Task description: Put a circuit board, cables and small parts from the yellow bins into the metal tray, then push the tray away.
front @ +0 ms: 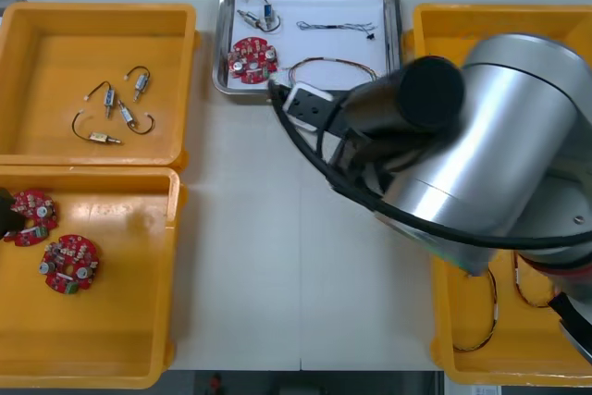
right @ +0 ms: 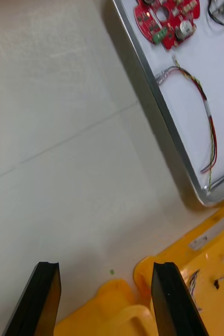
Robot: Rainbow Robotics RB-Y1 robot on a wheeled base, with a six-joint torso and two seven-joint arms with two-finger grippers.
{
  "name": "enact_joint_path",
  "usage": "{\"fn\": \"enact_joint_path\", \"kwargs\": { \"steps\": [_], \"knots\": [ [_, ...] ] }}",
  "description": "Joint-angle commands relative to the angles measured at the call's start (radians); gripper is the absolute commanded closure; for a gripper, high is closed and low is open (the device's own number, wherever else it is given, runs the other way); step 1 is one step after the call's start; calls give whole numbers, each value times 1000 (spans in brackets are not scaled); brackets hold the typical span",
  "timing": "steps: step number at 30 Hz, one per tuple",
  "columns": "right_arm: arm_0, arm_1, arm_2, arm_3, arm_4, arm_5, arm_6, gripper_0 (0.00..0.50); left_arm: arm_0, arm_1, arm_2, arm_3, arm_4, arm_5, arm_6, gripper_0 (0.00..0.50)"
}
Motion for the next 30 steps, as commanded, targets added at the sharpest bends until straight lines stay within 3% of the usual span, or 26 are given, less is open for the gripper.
{"fn": "enact_joint_path", "kwargs": {
  "steps": [1,11,22,30],
  "knots": [
    [117,-70,-152,-87,-54,3,-90,0,25,41,32,-26,8,6,-64,0],
    [295,-127,-544,-96,-263,3,-196,0,25,41,32,-26,8,6,-64,0],
    [485,-159,-828,-87,-280,3,-193,0,25,41,32,-26,8,6,-64,0],
    [556,-159,-942,-67,-326,3,-184,0,25,41,32,-26,8,6,-64,0]
  ]
}}
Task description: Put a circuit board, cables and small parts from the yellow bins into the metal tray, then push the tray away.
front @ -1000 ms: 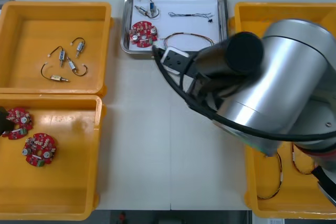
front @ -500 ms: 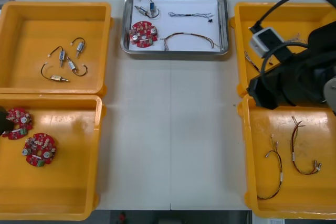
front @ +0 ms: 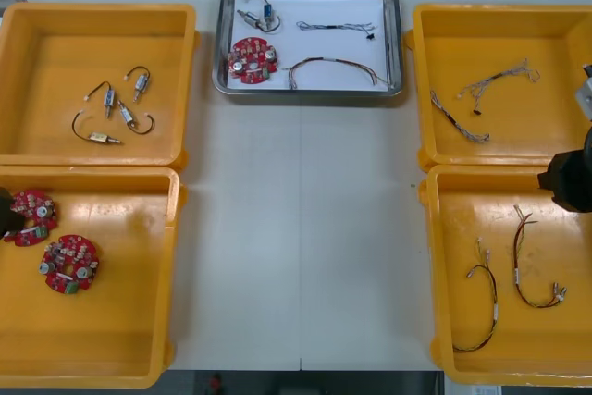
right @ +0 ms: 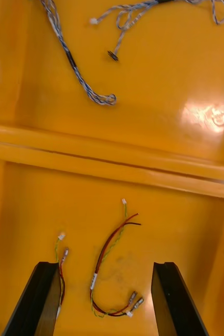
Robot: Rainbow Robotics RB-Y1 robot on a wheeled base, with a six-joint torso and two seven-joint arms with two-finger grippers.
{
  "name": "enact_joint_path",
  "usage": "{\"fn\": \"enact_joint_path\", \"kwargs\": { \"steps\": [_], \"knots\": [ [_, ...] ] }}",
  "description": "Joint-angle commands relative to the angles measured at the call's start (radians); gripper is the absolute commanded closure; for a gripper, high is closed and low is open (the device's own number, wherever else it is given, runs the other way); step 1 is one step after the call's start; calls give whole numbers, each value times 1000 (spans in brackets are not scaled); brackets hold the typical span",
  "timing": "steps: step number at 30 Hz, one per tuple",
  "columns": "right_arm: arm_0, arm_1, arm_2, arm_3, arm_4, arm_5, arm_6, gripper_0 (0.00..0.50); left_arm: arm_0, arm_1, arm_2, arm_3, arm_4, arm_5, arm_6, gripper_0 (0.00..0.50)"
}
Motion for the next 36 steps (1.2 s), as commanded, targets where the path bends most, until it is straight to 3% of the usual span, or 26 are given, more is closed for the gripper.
{"fn": "enact_joint_path", "kwargs": {
  "steps": [1,10,36],
  "knots": [
    [42,-30,-84,0,-37,2,-4,0,25,41,32,-26,8,6,-64,0],
    [81,-30,-196,39,-132,2,-15,0,25,41,32,-26,8,6,-64,0],
    [134,-39,-211,42,-141,2,-18,0,25,41,32,-26,8,6,-64,0]
  ]
}}
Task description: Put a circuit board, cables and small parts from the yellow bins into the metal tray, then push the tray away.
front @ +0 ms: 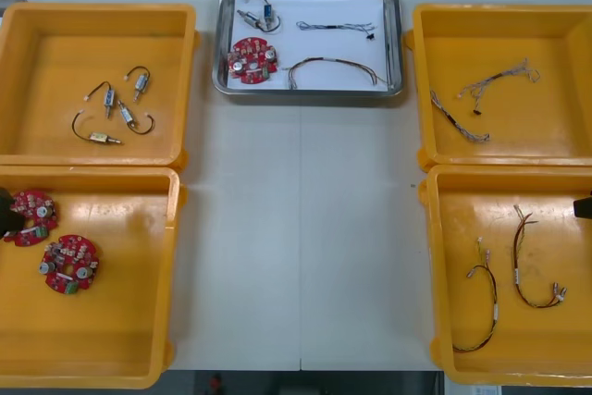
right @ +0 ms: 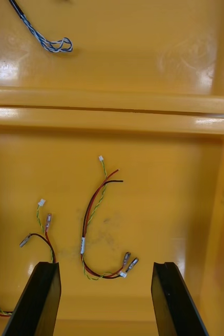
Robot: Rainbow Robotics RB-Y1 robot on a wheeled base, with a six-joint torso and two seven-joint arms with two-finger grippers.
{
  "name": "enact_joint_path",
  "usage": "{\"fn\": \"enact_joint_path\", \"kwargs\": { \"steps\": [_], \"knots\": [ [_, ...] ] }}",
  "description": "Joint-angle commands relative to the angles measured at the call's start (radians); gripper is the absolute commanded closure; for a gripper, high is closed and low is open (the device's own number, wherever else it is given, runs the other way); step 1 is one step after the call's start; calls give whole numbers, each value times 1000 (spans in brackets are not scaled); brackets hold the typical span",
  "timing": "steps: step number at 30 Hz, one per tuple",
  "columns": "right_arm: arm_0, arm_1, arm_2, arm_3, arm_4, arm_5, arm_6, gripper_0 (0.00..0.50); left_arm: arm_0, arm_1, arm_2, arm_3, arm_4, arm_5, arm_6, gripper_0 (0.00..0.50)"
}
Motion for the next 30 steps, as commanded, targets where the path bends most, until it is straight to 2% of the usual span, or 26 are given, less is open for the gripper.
{"fn": "enact_joint_path", "kwargs": {
  "steps": [1,30],
  "knots": [
    [17,-38,-33,-4,-8,2,-18,0,25,40,32,-26,7,6,-64,0],
    [17,-38,-33,-4,-8,2,-18,0,25,40,32,-26,7,6,-64,0]
  ]
}}
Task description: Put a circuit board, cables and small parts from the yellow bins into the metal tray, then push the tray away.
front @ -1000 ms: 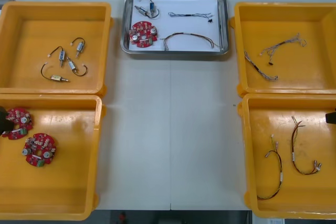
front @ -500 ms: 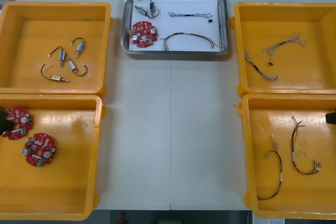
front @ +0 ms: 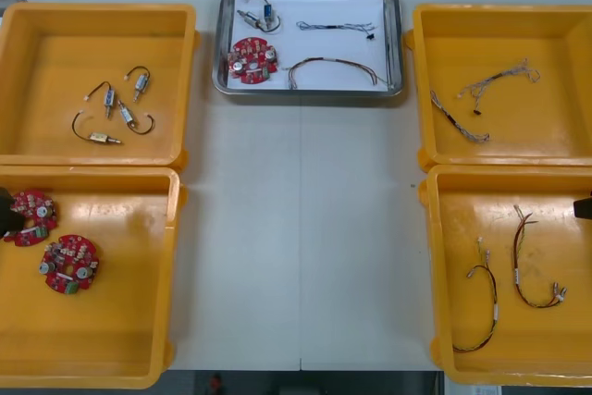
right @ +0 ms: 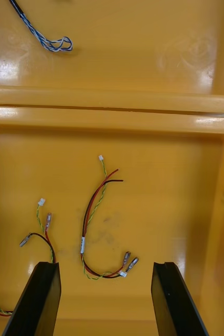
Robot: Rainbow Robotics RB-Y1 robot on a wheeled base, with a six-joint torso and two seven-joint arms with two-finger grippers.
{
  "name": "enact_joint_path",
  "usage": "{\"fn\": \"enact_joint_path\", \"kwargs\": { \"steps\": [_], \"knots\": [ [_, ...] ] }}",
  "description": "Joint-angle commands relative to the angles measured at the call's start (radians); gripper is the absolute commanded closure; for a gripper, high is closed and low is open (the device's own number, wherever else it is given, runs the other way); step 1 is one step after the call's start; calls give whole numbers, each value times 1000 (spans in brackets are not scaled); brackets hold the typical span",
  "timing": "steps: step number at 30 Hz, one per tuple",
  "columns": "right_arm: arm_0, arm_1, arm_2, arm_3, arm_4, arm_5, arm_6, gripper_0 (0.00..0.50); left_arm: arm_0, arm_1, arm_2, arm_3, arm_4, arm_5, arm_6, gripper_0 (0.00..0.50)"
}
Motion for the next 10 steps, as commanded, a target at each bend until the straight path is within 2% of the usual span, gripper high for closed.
{"fn": "enact_joint_path", "kwargs": {
  "steps": [1,10],
  "knots": [
    [16,-38,-33,-4,-8,2,-18,0,25,40,32,-26,7,6,-64,0],
    [16,-38,-33,-4,-8,2,-18,0,25,40,32,-26,7,6,-64,0]
  ]
}}
